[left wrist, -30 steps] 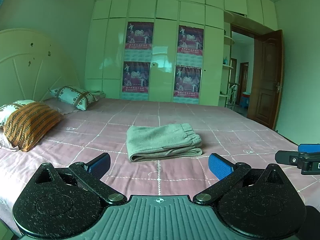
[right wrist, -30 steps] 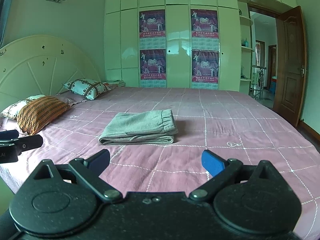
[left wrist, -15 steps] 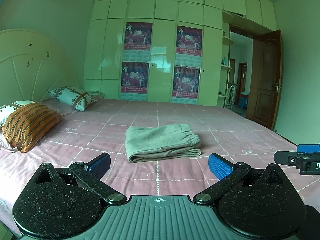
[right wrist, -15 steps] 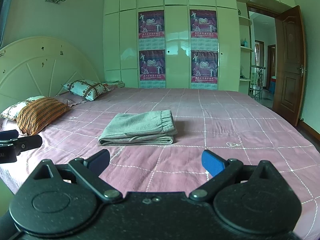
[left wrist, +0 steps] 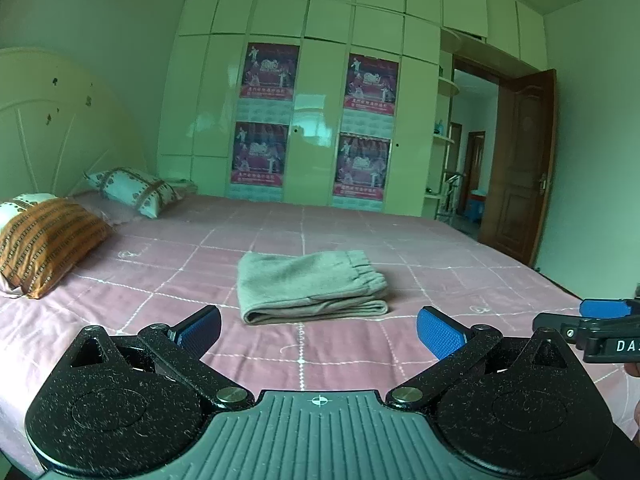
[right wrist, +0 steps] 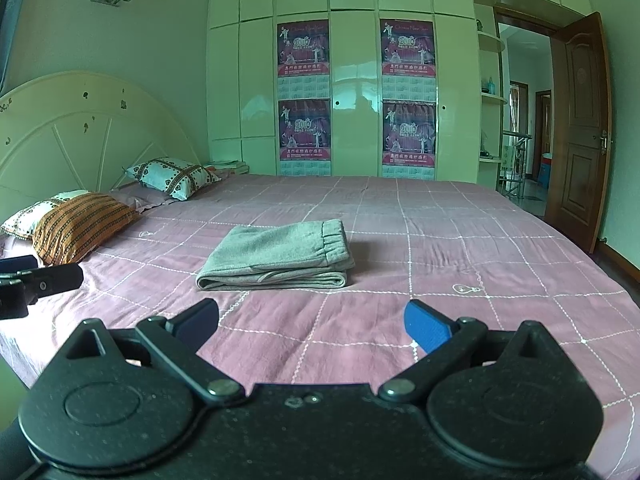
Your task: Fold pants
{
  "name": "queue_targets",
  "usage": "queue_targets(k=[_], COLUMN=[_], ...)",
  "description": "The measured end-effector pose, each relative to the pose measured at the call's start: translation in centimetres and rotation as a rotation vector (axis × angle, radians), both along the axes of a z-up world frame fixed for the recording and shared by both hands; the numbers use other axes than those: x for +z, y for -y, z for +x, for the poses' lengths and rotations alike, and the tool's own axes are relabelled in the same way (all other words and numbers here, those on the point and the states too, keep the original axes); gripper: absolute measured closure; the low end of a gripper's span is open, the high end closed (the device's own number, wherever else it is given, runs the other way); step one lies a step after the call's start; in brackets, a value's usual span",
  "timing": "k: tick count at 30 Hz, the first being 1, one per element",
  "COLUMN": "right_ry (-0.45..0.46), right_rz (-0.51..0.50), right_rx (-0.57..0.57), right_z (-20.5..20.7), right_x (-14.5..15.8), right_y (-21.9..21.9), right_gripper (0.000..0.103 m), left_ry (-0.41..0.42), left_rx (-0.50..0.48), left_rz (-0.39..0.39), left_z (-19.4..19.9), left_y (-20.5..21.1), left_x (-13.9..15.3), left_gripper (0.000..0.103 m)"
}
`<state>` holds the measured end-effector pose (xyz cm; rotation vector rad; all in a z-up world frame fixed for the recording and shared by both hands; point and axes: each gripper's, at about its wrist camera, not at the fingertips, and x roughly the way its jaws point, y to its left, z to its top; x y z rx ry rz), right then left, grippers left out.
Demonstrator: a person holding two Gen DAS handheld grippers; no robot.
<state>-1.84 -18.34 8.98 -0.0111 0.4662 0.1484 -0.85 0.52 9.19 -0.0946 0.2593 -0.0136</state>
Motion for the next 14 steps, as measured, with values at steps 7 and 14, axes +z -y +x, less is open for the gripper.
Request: queue_targets(k=[7, 14], right_ry=[0.005, 0.006], right_rz=[-0.002, -0.006], right_rx=[-0.003, -0.003], right_z=[-0.06, -0.15], right_x=[-0.12, -0.23], right_y=[0.05, 0.20], right_gripper=[0.008, 0.008], left_ry=[0.019, 0.027], left_rx=[0.007, 0.007], left_rz=[0.013, 0.026], left_z=[-0.20, -0.31], left_y=[-0.17, 0.11], left_x=[0.20, 0.35], left_gripper=[0.000, 0.000])
